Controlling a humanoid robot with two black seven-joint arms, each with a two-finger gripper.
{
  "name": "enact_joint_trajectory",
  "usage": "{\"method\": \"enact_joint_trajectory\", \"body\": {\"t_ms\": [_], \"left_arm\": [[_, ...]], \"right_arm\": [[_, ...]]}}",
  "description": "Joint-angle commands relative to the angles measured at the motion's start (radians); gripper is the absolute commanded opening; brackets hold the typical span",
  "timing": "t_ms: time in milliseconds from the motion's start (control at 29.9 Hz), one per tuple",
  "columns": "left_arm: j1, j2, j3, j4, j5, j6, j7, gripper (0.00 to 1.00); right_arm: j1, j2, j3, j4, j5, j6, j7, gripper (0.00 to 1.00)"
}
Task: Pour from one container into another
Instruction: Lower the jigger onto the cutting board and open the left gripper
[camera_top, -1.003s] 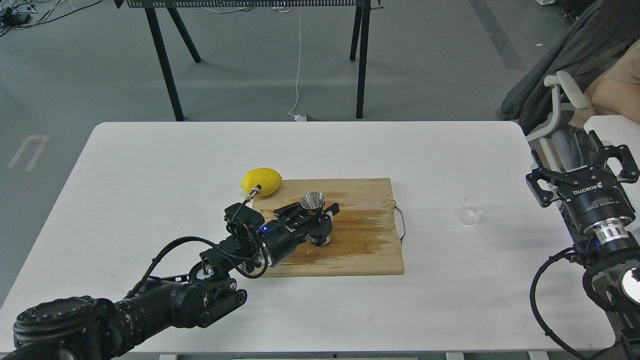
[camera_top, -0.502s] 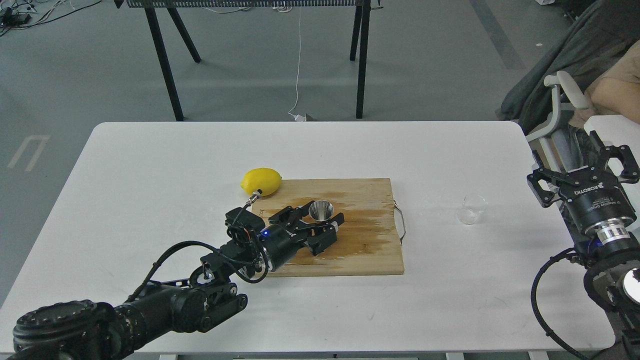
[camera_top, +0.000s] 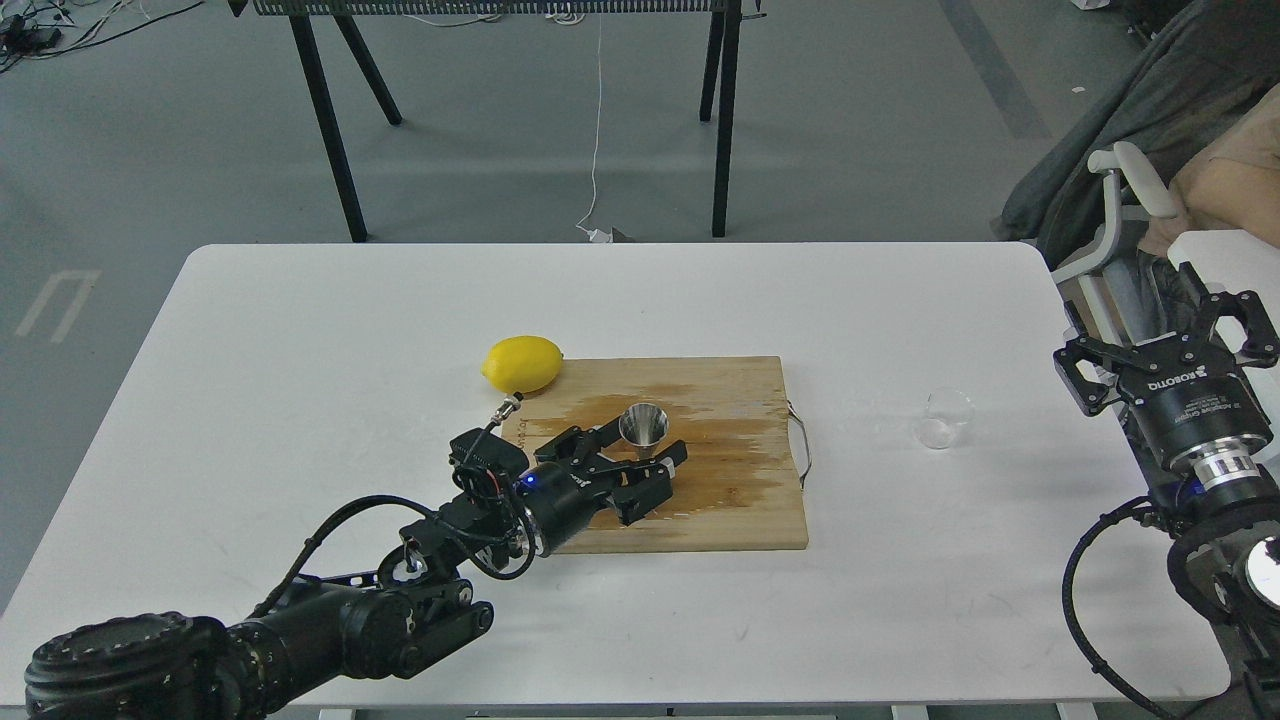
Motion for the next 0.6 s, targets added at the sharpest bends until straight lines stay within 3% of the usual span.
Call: {"method": "enact_joint_trajectory", "body": {"t_ms": [0, 568], "left_arm": [[0.002, 0.000, 0.000, 0.000, 0.000, 0.000, 0.000, 0.94], [0.017, 0.000, 0.000, -0.018, 0.000, 0.000, 0.000, 0.94]], "right_arm": [[-0.001, 0.000, 0.000, 0.000, 0.000, 0.000, -0.001, 0.99], [0.001, 0.003, 0.000, 0.002, 0.000, 0.000, -0.001, 0.99]]}}
